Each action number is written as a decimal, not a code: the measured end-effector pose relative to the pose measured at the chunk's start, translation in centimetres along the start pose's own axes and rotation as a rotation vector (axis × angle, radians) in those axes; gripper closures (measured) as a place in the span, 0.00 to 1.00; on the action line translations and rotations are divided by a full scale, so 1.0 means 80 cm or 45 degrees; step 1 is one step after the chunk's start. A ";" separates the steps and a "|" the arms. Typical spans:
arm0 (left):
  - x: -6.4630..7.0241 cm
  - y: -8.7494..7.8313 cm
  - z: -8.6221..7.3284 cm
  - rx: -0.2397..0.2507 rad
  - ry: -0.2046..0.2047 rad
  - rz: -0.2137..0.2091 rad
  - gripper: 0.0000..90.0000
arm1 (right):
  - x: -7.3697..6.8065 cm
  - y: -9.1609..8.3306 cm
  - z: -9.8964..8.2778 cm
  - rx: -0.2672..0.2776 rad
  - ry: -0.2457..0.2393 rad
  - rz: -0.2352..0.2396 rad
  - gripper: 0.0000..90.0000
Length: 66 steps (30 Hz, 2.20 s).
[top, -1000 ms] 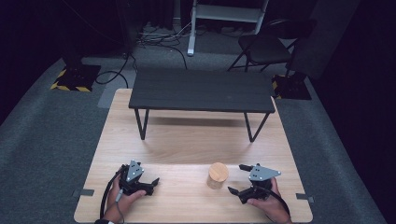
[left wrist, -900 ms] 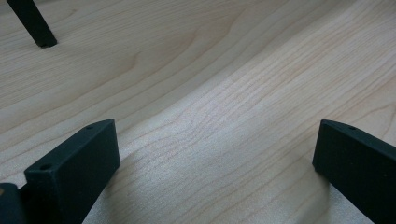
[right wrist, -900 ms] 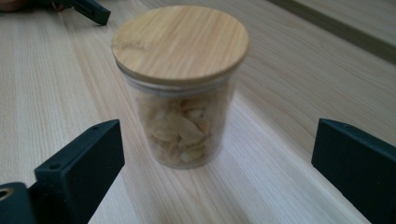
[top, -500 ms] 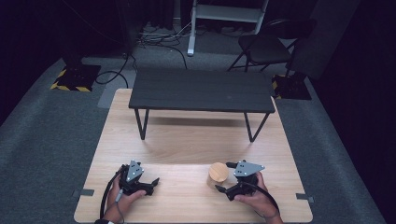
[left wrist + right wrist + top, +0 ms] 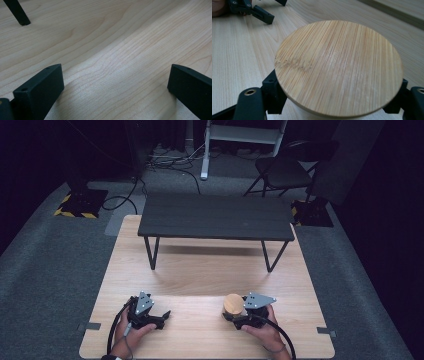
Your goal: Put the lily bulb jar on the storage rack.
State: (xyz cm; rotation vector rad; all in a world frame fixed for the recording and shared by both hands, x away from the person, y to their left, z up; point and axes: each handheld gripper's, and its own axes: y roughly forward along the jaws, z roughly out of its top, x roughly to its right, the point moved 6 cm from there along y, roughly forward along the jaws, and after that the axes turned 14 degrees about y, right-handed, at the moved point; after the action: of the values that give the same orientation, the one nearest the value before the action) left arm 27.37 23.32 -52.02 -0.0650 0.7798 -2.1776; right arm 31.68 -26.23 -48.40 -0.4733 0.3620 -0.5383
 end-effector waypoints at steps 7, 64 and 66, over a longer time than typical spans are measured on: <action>0.000 0.000 0.000 0.000 0.000 0.000 0.01 | -0.003 0.000 0.000 0.002 0.005 -0.009 0.28; 0.000 0.000 0.000 0.000 0.001 0.000 0.01 | 0.022 -0.086 0.325 0.127 0.100 -0.235 0.28; 0.000 0.000 0.000 -0.001 0.001 0.000 0.01 | 0.025 -0.082 0.331 0.129 0.108 -0.267 0.28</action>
State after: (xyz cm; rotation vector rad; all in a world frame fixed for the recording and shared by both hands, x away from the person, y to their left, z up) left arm 27.39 23.32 -52.01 -0.0649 0.7812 -2.1776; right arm 42.45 -23.55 -23.35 -0.3934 0.3664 -0.7782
